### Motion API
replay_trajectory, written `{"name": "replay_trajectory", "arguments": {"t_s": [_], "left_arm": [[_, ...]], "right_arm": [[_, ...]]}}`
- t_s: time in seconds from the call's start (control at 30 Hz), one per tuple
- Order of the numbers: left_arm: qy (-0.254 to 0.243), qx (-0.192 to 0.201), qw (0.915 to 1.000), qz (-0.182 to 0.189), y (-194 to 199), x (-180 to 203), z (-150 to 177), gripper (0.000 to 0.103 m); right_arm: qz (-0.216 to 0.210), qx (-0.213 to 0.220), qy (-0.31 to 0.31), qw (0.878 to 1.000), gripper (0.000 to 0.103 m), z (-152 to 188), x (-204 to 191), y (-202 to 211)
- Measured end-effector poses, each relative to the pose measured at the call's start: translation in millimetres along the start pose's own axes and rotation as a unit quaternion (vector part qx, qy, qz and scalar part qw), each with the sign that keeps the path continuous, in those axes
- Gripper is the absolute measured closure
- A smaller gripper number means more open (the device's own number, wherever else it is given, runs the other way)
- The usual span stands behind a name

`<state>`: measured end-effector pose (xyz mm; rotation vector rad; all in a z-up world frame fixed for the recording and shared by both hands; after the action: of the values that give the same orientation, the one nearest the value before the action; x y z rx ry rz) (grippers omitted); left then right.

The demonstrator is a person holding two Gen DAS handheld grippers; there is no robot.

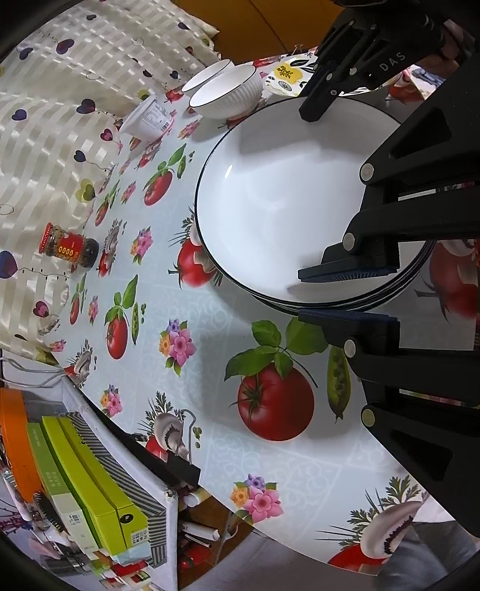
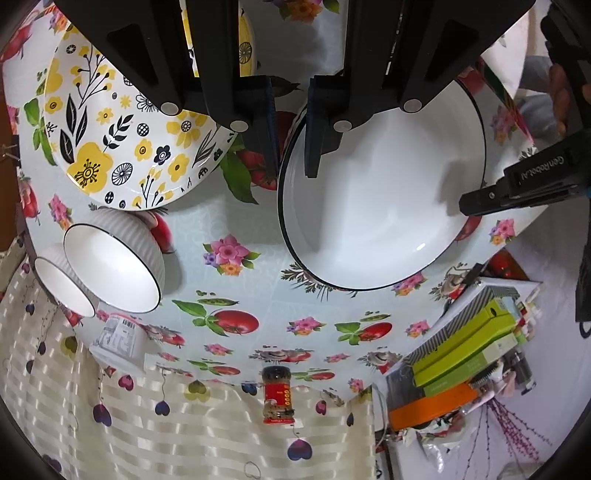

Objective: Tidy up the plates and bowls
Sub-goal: 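Carry the white plate with both tools and lower it onto the plate stack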

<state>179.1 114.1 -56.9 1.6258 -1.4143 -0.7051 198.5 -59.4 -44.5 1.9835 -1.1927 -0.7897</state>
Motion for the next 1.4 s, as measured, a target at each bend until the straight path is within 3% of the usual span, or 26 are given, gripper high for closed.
{"name": "replay_trajectory", "arguments": {"t_s": [0.17, 1.0, 1.4], "left_arm": [[0.004, 0.003, 1.0000, 0.001, 1, -1, 0, 0.089], [0.007, 0.042, 0.9987, 0.028, 24, 6, -2, 0.087], [-0.020, 0.066, 0.9974, 0.020, 38, 24, 7, 0.087]], "right_arm": [[0.007, 0.003, 0.010, 1.000, 0.088, 1, -2, -1], [-0.052, 0.012, -0.043, 0.998, 0.077, 14, 0, -4], [-0.041, 0.057, -0.023, 0.997, 0.073, 10, -6, 32]]}}
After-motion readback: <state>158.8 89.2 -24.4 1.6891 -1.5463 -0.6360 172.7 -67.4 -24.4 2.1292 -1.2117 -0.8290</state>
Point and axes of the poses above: each gripper's, at about its wrist camera, not at the fingertips, and y roughly against the way its jaws point, x to its right, z to its underside, the point moved 9 cm from there along -y, roughly the way its jaws point, and after that the axes turned 6 degrees about -z, right-handed, at the moved point
